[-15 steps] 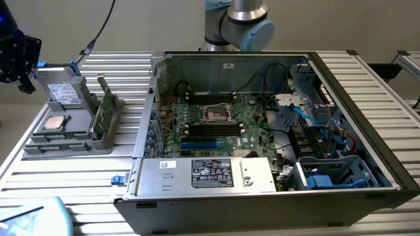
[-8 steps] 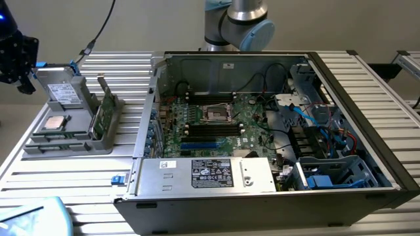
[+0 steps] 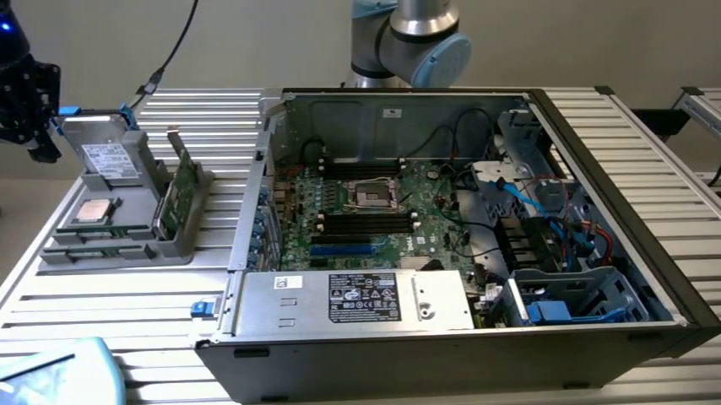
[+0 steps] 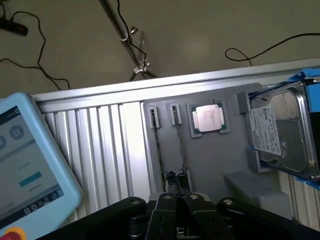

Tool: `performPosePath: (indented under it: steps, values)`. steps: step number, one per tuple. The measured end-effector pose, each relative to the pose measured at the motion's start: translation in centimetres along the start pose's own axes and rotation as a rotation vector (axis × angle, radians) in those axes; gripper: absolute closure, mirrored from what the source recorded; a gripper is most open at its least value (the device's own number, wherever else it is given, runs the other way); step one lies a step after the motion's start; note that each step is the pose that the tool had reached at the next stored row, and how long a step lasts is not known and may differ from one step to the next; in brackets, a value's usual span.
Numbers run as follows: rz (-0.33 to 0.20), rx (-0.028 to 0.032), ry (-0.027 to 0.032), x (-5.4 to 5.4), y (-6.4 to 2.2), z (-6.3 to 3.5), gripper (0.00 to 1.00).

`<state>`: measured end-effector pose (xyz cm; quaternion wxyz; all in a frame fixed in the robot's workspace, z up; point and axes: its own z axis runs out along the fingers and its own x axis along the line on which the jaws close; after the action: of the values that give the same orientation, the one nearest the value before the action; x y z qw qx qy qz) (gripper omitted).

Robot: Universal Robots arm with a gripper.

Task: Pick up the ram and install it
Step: 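Pick up the ram and move it above insertion slot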

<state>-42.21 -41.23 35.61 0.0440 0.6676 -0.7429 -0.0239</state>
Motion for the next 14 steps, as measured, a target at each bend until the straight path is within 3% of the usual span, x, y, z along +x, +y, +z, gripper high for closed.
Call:
performPosePath:
  steps: [9, 14]
  values:
    - [-0.157, 0.0090, 0.0123, 0.00, 0.00, 0.05, 0.89]
    - [-0.157, 0.0093, 0.0122, 0.00, 0.00, 0.05, 0.89]
